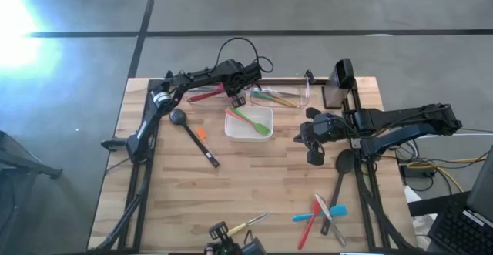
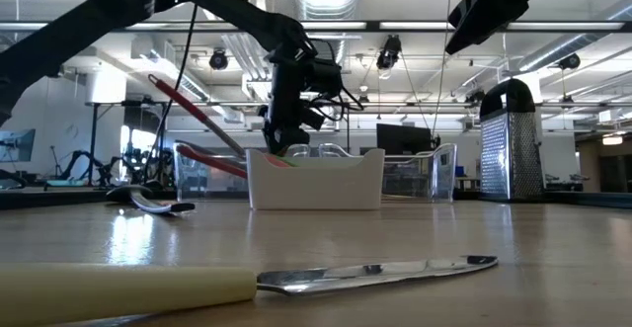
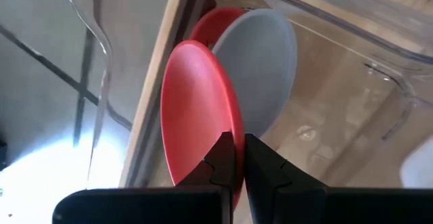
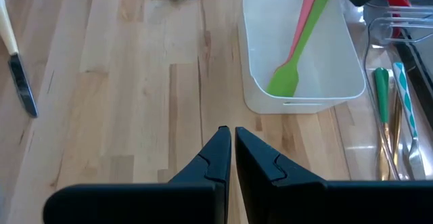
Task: Pick & Place Kitchen Items
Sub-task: Put the red serving spoon into the left transparent bin, then put the silver table knife into the right transparent bin
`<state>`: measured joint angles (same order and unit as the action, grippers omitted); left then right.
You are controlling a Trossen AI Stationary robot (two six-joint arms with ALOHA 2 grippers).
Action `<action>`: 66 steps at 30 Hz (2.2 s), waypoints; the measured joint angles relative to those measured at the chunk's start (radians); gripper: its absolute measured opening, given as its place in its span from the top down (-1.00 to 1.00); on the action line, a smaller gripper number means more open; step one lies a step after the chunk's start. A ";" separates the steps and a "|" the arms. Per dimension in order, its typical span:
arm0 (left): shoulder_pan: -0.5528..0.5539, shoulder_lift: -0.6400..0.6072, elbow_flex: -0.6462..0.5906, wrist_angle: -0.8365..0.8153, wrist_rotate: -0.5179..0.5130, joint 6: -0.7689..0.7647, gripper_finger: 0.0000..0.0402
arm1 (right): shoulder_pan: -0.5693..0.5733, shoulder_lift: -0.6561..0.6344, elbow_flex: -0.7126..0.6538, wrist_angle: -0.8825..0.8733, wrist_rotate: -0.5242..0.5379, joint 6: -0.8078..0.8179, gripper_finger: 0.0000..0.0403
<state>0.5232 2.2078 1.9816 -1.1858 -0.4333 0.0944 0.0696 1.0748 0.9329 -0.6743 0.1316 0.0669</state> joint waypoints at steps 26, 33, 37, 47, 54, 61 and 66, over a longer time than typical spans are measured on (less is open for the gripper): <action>0.000 -0.008 -0.002 0.023 -0.073 0.112 0.06 | 0.000 0.000 0.000 0.000 0.000 0.000 0.91; -0.001 -0.061 0.002 0.024 -0.107 0.123 0.01 | 0.000 0.000 0.000 0.002 0.000 0.000 0.91; -0.003 -0.107 0.015 0.023 -0.102 0.123 0.01 | 0.000 0.000 0.000 0.004 0.000 0.002 0.91; -0.012 -0.293 0.018 -0.105 -0.111 0.139 0.01 | 0.000 0.000 0.000 0.000 0.000 0.008 0.91; -0.025 -0.438 0.011 -0.285 -0.101 0.023 0.01 | 0.000 0.000 0.000 0.000 0.000 0.008 0.91; -0.061 -0.580 0.010 -0.350 -0.030 -0.125 0.01 | 0.000 0.000 0.000 0.000 0.000 0.009 0.91; -0.127 -0.671 0.010 -0.352 0.025 -0.249 0.01 | 0.000 0.000 0.000 0.001 -0.001 0.012 0.91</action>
<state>0.3966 1.5364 1.9911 -1.5379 -0.4086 -0.1547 0.0696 1.0748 0.9332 -0.6732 0.1310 0.0788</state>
